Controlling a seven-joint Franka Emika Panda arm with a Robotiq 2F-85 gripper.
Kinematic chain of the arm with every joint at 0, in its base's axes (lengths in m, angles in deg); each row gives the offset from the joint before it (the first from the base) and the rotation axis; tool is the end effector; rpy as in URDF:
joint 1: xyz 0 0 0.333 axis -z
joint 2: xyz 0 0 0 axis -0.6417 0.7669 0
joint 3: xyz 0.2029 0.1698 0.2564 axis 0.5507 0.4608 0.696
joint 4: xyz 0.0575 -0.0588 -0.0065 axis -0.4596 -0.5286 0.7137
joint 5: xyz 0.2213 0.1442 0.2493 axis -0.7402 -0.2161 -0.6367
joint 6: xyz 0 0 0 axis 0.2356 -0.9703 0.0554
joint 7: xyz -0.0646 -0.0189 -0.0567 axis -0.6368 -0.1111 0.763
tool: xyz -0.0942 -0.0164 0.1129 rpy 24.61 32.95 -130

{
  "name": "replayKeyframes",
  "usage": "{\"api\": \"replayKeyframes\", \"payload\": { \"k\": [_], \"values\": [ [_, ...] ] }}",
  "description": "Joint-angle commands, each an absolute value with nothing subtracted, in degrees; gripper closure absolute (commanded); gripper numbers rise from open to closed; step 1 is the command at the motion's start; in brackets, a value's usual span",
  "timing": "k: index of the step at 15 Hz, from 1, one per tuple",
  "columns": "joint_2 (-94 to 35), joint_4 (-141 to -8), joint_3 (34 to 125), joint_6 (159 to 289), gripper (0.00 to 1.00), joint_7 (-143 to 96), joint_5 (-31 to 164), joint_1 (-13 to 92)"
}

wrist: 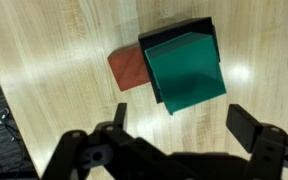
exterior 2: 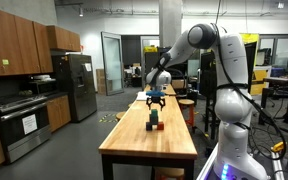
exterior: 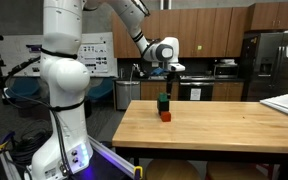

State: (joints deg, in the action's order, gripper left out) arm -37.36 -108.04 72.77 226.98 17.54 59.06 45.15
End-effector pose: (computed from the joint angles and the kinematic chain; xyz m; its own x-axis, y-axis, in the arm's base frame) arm 0.5209 -0.1458 0.3530 0.4285 -0.9034 0.0161 -0.9016 -0.4287 -0.0571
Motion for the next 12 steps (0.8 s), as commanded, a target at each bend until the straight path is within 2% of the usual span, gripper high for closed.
{"api": "replayKeyframes", "payload": {
  "k": [1,12],
  "values": [
    [-39.3,-110.3,72.0,227.7,0.00,25.8,60.2,45.2],
    [-38.7,-112.9,71.7,227.1,0.00,45.8,57.5,46.1]
  ]
}}
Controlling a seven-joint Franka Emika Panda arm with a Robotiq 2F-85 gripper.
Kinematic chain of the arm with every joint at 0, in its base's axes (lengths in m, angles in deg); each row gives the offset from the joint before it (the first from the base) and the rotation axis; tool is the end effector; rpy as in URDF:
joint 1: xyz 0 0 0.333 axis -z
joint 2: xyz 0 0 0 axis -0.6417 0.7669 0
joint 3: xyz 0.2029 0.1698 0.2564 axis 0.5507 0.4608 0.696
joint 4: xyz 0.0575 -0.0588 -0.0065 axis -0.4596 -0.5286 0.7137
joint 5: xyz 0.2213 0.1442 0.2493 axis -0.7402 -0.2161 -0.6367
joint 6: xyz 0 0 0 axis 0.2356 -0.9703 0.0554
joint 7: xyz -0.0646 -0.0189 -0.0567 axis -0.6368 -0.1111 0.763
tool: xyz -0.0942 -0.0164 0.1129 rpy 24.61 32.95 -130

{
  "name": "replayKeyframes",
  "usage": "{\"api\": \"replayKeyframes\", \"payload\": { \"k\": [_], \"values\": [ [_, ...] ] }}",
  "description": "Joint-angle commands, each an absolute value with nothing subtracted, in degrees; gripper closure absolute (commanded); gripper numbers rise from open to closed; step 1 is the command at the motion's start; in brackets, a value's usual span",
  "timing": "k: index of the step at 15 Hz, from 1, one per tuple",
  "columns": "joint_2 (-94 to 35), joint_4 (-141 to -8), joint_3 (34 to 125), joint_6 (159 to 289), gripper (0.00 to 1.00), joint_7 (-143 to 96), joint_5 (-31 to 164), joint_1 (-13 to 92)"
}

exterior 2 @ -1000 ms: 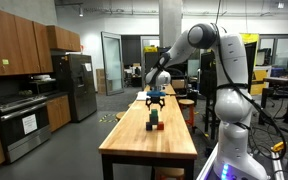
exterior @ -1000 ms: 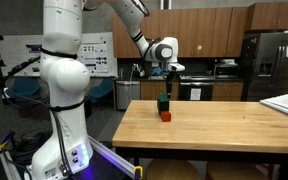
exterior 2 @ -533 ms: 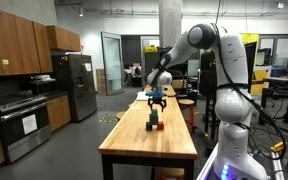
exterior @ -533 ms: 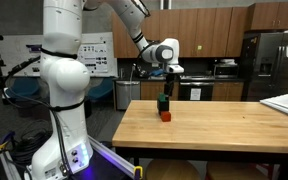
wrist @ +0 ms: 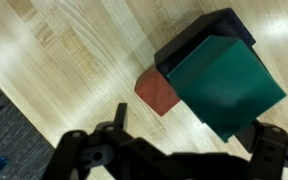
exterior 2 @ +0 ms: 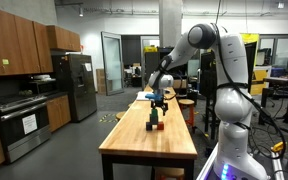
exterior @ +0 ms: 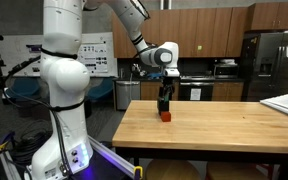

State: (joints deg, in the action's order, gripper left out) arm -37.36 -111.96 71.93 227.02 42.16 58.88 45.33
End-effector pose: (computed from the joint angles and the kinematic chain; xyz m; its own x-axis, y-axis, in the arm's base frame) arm 0.4956 -0.1487 0.3264 -0.0092 -0.9996 -0.0284 -0.9999 0.0090 0.0058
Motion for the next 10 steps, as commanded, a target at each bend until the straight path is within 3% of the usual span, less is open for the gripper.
{"api": "replayKeyframes", "payload": {
  "k": [1,10],
  "values": [
    [-38.7,-112.8,71.7,227.1,0.00,47.1,57.1,46.3],
    [-36.3,-111.4,71.9,228.4,0.00,60.2,53.4,46.7]
  ]
}}
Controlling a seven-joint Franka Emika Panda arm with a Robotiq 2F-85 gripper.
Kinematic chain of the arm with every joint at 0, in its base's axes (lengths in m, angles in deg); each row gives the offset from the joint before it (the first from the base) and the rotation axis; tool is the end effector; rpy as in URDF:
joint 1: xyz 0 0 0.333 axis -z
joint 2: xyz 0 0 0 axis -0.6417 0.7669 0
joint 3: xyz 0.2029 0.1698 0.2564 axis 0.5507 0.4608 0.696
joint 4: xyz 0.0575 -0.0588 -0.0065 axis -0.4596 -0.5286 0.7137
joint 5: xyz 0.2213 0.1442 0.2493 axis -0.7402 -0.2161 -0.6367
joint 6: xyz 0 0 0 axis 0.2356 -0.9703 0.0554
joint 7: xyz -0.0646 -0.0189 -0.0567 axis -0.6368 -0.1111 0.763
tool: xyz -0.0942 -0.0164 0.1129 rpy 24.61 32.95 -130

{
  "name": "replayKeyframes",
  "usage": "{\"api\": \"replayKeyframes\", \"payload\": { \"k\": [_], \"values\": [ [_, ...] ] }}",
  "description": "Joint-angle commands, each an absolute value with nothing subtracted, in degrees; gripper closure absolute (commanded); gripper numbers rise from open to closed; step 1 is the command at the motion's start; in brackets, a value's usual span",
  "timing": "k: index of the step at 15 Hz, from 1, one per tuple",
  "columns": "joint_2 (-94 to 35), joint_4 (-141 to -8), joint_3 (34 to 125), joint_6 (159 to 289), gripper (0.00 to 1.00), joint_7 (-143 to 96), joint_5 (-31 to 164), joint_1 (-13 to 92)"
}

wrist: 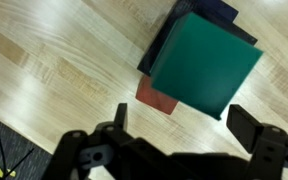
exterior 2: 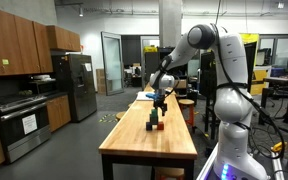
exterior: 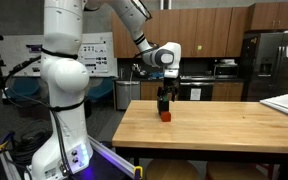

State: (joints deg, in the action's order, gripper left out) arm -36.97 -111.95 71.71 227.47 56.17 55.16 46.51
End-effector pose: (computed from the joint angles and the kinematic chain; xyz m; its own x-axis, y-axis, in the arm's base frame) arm 0.4938 -0.1593 0.3238 -0.3206 -0.9449 -0.0663 -0.9471 0.3207 0.0087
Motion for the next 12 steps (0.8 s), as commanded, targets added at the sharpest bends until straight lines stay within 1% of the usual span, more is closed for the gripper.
{"api": "replayKeyframes", "payload": {
  "k": [1,12],
  "values": [
    [-36.1,-111.2,71.9,228.7,0.00,61.3,52.8,46.8],
    [-35.4,-112.9,71.5,228.5,0.00,69.4,51.5,47.3]
  ]
}}
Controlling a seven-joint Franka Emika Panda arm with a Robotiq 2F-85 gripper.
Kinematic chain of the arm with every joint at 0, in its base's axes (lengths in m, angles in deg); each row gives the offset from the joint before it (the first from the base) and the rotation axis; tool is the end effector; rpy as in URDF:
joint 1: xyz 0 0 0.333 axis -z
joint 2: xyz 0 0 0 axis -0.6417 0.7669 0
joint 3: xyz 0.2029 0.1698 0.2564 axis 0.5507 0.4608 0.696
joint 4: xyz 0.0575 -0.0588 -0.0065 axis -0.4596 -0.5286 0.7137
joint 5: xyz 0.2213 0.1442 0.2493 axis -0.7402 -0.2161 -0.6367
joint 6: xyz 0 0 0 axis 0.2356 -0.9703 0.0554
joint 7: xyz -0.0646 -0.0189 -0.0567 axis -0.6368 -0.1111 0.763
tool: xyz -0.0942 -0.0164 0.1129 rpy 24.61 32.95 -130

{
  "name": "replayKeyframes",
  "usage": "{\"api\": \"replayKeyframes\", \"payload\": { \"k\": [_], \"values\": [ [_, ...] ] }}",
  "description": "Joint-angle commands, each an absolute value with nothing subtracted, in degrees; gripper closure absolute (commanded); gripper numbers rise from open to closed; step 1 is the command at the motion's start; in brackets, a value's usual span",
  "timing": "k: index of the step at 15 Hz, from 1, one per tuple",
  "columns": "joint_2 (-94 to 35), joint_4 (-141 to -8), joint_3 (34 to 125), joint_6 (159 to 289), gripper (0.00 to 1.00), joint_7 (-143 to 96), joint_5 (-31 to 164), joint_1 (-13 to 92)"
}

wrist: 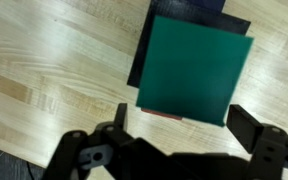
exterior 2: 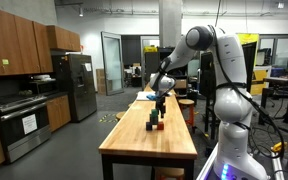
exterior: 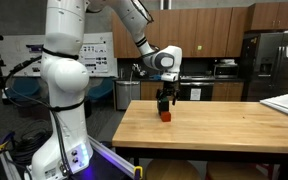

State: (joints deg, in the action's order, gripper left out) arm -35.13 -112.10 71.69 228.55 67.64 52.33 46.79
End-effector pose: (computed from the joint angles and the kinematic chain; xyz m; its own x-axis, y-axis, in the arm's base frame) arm 0.4946 -0.1615 0.3082 -0.5407 -0.8372 -0.0822 -0.8411 0.5393 0.0406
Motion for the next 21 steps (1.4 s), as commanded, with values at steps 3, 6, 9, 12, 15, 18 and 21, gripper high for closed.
{"api": "replayKeyframes", "payload": {
  "k": [3,6,9,12,15,18,21],
  "values": [
    [-35.9,-114.1,71.3,229.5,0.00,70.5,51.4,47.6],
    [-34.8,-113.0,71.4,228.7,0.00,69.7,52.4,47.5],
    [-34.8,-113.1,71.4,228.7,0.00,69.8,52.4,47.5],
    [-34.8,-113.1,71.4,228.7,0.00,69.8,52.4,47.5],
    [-34.7,-113.0,71.5,229.2,0.00,70.1,52.1,47.5],
    [-35.0,-113.3,71.2,231.4,0.00,70.4,52.1,47.5],
    [-35.1,-113.6,71.0,233.0,0.00,70.2,51.7,47.9]
  ]
}}
